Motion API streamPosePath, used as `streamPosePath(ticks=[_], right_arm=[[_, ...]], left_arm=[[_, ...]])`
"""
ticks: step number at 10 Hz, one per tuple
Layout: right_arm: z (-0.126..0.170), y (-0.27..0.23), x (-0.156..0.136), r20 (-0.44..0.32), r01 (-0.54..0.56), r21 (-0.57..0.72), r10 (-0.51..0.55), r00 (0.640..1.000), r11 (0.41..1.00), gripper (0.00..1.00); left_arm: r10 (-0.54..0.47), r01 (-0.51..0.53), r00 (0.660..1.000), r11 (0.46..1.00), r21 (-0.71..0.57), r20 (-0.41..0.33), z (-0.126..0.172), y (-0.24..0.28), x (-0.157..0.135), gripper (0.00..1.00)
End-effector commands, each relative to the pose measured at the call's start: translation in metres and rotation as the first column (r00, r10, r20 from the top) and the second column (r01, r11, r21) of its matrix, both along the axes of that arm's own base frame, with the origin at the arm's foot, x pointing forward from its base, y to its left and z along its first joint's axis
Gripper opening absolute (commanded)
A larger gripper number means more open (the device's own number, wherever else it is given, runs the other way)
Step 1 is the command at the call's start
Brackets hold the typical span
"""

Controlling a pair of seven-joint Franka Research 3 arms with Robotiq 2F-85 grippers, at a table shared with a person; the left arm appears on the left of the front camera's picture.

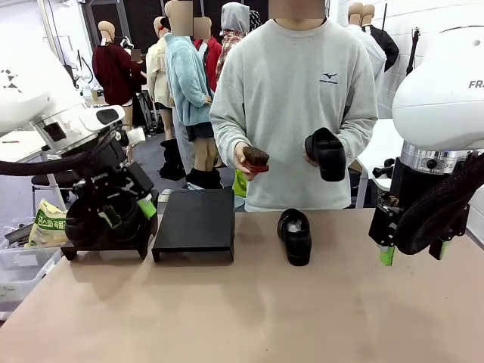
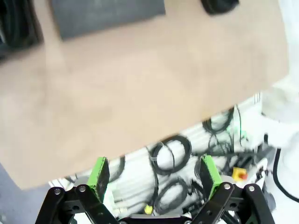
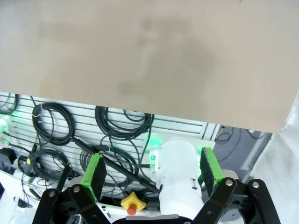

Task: Organize the shoes by placing them on the stand.
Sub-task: Pick up one Shoe and place it in the middle of the table.

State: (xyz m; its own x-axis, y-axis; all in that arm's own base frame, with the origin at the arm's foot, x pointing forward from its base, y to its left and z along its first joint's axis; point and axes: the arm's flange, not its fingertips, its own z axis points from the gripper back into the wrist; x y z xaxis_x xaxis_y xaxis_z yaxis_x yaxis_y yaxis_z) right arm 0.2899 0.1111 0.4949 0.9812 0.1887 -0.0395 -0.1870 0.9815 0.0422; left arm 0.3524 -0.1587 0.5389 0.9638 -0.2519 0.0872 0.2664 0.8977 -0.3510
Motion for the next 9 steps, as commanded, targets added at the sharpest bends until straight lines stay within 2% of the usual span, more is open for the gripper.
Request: streamPosePath(ticks=[1,2,4,5,7,9], right_arm=[[0.0,0.0,0.0,0.0,0.0,0.0,0.0,1.0,1.0,1.0],[0.009,0.015,0.0,0.065,-0.038,0.01,0.037,0.997,0.999,1.0],[0.024,0.044,0.018,0.17,-0.087,-0.012,0.088,0.982,0.996,1.0],[0.026,0.053,0.043,0.212,-0.146,-0.024,0.148,0.966,0.989,1.0],[0.02,0.069,0.086,0.245,-0.168,-0.071,0.18,0.953,0.983,1.0],[0.011,0.07,0.108,0.225,-0.163,-0.061,0.173,0.959,0.985,1.0]], left_arm=[[0.052,-0.048,0.995,0.998,0.051,-0.08,-0.012,0.015,0.022,1.0],[0.0,0.0,1.0,1.0,0.0,0.0,0.0,0.0,0.0,1.0],[0.0,0.0,1.0,1.0,0.0,0.0,0.0,0.0,0.0,1.0],[0.0,0.0,1.0,1.0,0.0,0.0,0.0,0.0,0.0,1.0],[0.0,0.0,1.0,1.0,0.0,0.0,0.0,0.0,0.0,1.0],[0.0,0.0,1.0,1.0,0.0,0.0,0.0,0.0,0.0,1.0]])
